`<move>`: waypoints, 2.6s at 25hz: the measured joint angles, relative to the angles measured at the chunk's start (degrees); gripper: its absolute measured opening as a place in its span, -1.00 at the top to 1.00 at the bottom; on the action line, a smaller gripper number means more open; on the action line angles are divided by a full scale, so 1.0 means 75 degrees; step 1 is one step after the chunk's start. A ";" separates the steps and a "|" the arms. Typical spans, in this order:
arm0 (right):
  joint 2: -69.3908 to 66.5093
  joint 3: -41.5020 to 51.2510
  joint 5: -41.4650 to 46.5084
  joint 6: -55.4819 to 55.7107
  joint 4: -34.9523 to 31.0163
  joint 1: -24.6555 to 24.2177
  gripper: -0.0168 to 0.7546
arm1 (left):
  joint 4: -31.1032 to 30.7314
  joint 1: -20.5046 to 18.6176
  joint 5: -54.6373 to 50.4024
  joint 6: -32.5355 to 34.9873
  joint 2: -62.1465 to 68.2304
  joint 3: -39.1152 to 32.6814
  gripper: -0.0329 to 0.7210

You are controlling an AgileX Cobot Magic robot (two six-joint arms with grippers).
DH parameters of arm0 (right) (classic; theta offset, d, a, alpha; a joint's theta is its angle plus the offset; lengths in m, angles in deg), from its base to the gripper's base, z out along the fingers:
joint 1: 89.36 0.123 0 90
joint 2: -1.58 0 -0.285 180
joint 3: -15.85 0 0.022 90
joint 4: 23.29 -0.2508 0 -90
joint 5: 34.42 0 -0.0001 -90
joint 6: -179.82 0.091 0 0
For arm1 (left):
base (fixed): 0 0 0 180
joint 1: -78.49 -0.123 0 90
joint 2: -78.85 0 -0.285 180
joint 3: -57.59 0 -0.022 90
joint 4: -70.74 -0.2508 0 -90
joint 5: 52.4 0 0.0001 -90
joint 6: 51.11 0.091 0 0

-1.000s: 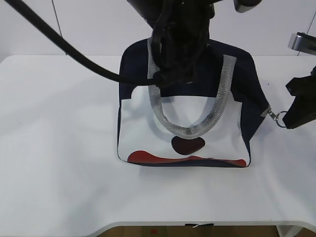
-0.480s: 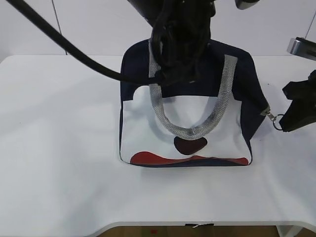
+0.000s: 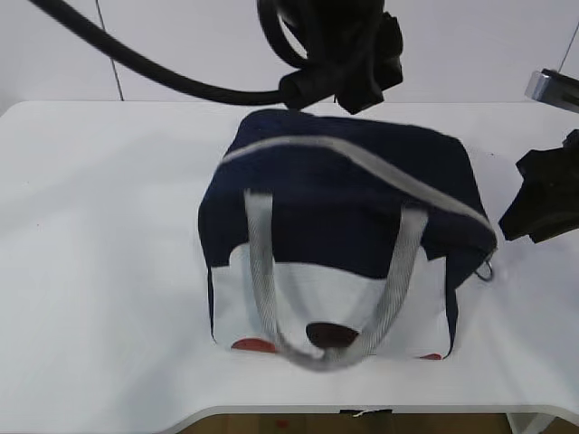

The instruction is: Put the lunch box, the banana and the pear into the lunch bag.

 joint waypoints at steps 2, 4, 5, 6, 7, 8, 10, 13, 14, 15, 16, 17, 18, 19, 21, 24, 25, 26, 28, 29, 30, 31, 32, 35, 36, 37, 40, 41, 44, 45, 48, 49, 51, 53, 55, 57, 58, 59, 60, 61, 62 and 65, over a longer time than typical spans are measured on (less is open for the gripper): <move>0.0000 0.0000 -0.0049 -0.0030 -0.0177 0.0000 -0.02 | 0.0241 0.0000 -0.0088 0.0000 0.0033 0.0000 -0.21; -0.0016 0.0000 -0.0099 -0.0096 -0.0365 0.0000 -0.06 | 0.0413 0.0000 -0.0227 0.0000 0.0108 0.0000 -0.23; -0.0016 0.0000 -0.0132 -0.0157 -0.0490 0.0000 -0.07 | 0.0448 0.0000 -0.0326 0.0000 0.0147 0.0000 -0.23; -0.0016 0.0000 -0.0133 -0.0186 -0.0610 0.0000 -0.07 | 0.0485 0.0000 -0.0373 0.0000 0.0178 0.0000 -0.23; -0.0016 -0.0034 -0.0143 -0.0207 -0.0682 0.0000 -0.08 | 0.0482 0.0000 -0.0392 0.0000 0.0212 0.0000 -0.23; -0.0016 -0.0121 -0.0143 -0.0223 -0.0716 0.0000 -0.08 | 0.0488 0.0000 -0.0392 0.0000 0.0227 0.0000 -0.24; -0.0016 -0.0343 -0.0150 -0.0255 -0.0768 0.0000 -0.08 | 0.0488 -0.0046 -0.0312 0.0000 0.0227 0.0000 -0.24; -0.0016 -0.0823 -0.0134 -0.0255 -0.0777 0.0000 -0.08 | 0.0488 -0.0239 -0.0099 0.0000 0.0115 0.0000 -0.24; -0.0016 -0.1004 -0.0136 -0.0255 -0.0797 0.0000 -0.08 | 0.0488 -0.0317 -0.0001 0.0000 0.0039 0.0000 -0.24; -0.0016 -0.1190 -0.0123 -0.0255 -0.0814 0.0000 -0.08 | 0.0488 -0.0414 0.0072 -0.0021 -0.0043 0.0000 -0.24; -0.0003 -0.1377 -0.0107 -0.0255 -0.0826 0.0000 -0.08 | 0.0488 -0.0515 0.0167 -0.0024 -0.0122 0.0000 -0.24; 0.0017 -0.1529 -0.0092 -0.0255 -0.0826 0.0000 -0.08 | 0.0488 -0.0597 0.0253 -0.0059 -0.0216 0.0000 -0.24; 0.0051 -0.1712 -0.0093 -0.0260 -0.0830 0.0000 -0.08 | 0.0488 -0.0706 0.0357 -0.0111 -0.0310 0.0000 -0.24; 0.0108 -0.1899 -0.0078 -0.0260 -0.0843 0.0000 -0.08 | 0.0488 -0.0811 0.0377 -0.0151 -0.0394 0.0000 -0.24; 0.0184 -0.2237 -0.0048 -0.0260 -0.0843 0.0000 -0.08 | 0.0488 -0.0993 0.0439 -0.0200 -0.0543 0.0000 -0.24; 0.0360 -0.2650 -0.0013 -0.0272 -0.0858 0.0000 -0.08 | 0.0488 -0.1297 0.0457 -0.0264 -0.0769 0.0000 -0.24; 0.0430 -0.2769 0.0005 -0.0272 -0.0858 0.0000 -0.08 | 0.0488 -0.1414 0.0457 -0.0296 -0.0853 0.0000 -0.24; 0.0507 -0.2870 0.0021 -0.0272 -0.0842 0.0000 -0.08 | 0.0488 -0.1533 0.0457 -0.0312 -0.0949 0.0000 -0.24; 0.0670 -0.3021 0.0036 -0.0272 -0.0752 0.0000 -0.08 | 0.0488 -0.1763 0.0457 -0.0369 -0.1132 0.0000 -0.24; 0.0770 -0.3088 0.0048 -0.0272 -0.0630 0.0000 -0.08 | 0.0488 -0.1874 0.0457 -0.0401 -0.1216 0.0000 -0.24; 0.0876 -0.3124 0.0054 -0.0257 -0.0531 0.0000 -0.08 | 0.0488 -0.2020 0.0457 -0.0458 -0.1331 0.0000 -0.24; 0.0966 -0.3155 0.0066 -0.0224 -0.0446 0.0000 -0.08 | 0.0488 -0.2124 0.0426 -0.0527 -0.1413 0.0000 -0.24; 0.1073 -0.3190 0.0085 -0.0186 -0.0324 0.0000 -0.08 | 0.0488 -0.2247 0.0388 -0.0595 -0.1509 0.0000 -0.24; 0.1369 -0.3190 0.0118 -0.0040 0.0016 0.0000 -0.08 | 0.0488 -0.2569 0.0251 -0.0715 -0.1748 0.0000 -0.24; 0.1460 -0.3190 0.0133 0.0015 0.0120 0.0000 -0.08 | 0.0488 -0.2669 0.0235 -0.0757 -0.1828 0.0000 -0.24; 0.1557 -0.3190 0.0145 0.0065 0.0196 0.0000 -0.08 | 0.0488 -0.2759 0.0190 -0.0839 -0.1902 0.0000 -0.24; 0.1840 -0.3190 0.0162 0.0159 0.0378 0.0000 -0.07 | 0.0488 -0.2958 -0.0035 -0.0990 -0.2107 0.0000 -0.24; 0.1929 -0.3190 0.0182 0.0176 0.0393 0.0000 -0.07 | 0.0488 -0.3015 -0.0142 -0.1009 -0.2178 0.0000 -0.24; 0.2225 -0.3190 0.0231 0.0225 0.0430 0.0000 -0.07 | 0.0500 -0.3104 -0.0363 -0.1039 -0.2365 0.0000 -0.24; 0.2330 -0.3190 0.0279 0.0241 0.0443 0.0000 -0.07 | 0.0500 -0.3114 -0.0406 -0.1054 -0.2404 0.0000 -0.24; 0.2626 -0.3190 0.0415 0.0347 0.0546 0.0000 -0.07 | 0.0505 -0.3224 -0.0533 -0.1169 -0.2577 0.0000 -0.24; 0.2727 -0.3190 0.0467 0.0378 0.0602 0.0000 -0.07 | 0.0518 -0.3270 -0.0574 -0.1221 -0.2613 0.0000 -0.24; 0.2901 -0.3201 0.0575 0.0461 0.0684 0.0000 -0.07 | 0.0518 -0.3410 -0.0694 -0.1361 -0.2702 0.0000 -0.24; 0.3079 -0.3201 0.0619 0.0535 0.0737 0.0000 -0.07 | 0.0536 -0.3517 -0.0769 -0.1482 -0.2777 0.0000 -0.24; 0.3252 -0.3201 0.0715 0.0553 0.0752 0.0000 -0.07 | 0.0536 -0.3629 -0.0894 -0.1573 -0.2888 0.0000 -0.24; 0.3480 -0.3201 0.0817 0.0552 0.0779 0.0000 -0.06 | 0.0536 -0.3711 -0.1072 -0.1639 -0.2973 0.0000 -0.24; 0.3585 -0.3201 0.0835 0.0589 0.0796 0.0000 -0.06 | 0.0536 -0.3730 -0.1173 -0.1675 -0.3022 0.0000 -0.24; 0.3712 -0.3201 0.0853 0.0631 0.0795 0.0000 -0.06 | 0.0536 -0.3742 -0.1266 -0.1705 -0.3070 0.0000 -0.24; 0.3832 -0.3201 0.0900 0.0662 0.0809 0.0000 -0.06 | 0.0536 -0.3750 -0.1299 -0.1721 -0.3116 0.0000 -0.24; 0.3944 -0.3201 0.0947 0.0679 0.0821 0.0000 -0.06 | 0.0536 -0.3750 -0.1312 -0.1718 -0.3202 -0.0016 -0.24; 0.4033 -0.3201 0.0984 0.0751 0.0825 0.0000 -0.06 | 0.0536 -0.3750 -0.1312 -0.1738 -0.3299 -0.0053 -0.24; 0.4246 -0.3201 0.1064 0.0922 0.0828 0.0000 -0.06 | 0.0506 -0.3750 -0.1385 -0.1991 -0.3587 -0.0128 -0.23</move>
